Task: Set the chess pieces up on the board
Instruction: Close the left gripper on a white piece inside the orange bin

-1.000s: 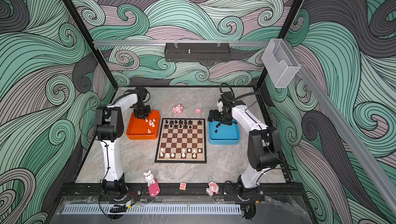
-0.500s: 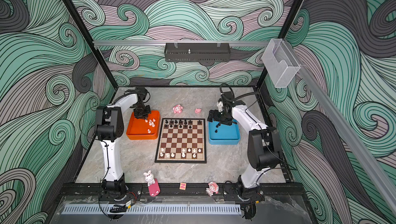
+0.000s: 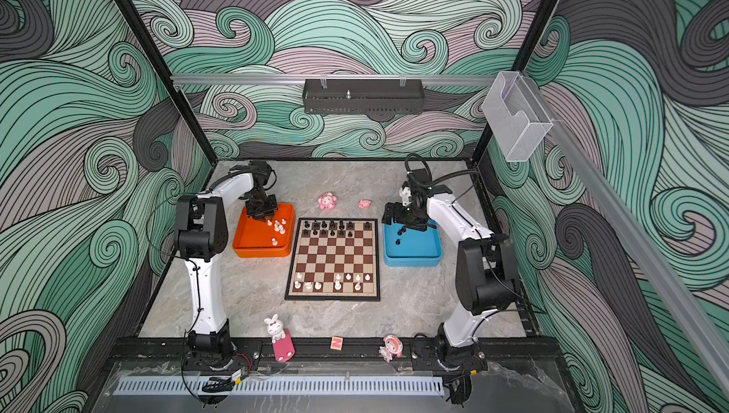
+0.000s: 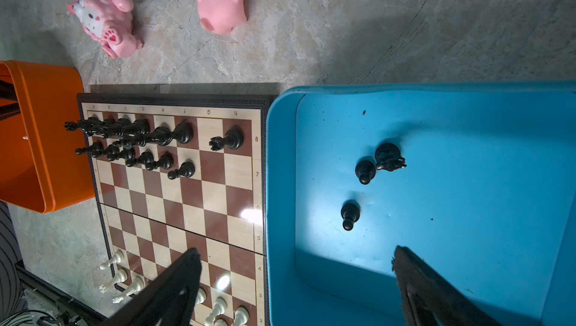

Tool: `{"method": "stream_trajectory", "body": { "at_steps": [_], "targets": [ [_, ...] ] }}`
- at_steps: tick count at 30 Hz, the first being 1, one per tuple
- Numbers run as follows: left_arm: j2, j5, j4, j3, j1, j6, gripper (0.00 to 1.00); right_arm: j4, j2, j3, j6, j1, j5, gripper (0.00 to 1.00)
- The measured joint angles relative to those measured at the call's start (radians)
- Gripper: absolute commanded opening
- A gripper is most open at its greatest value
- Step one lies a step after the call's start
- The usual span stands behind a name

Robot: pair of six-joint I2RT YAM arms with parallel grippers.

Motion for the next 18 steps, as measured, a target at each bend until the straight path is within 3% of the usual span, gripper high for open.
{"method": "stream_trajectory", "body": {
  "at_steps": [18],
  "targets": [
    [-0.001,0.019,-0.004,-0.013,-0.003,0.0,0.14,0.0,0.0,0.0,0.0,-0.005,-0.003,0.96]
  ]
}}
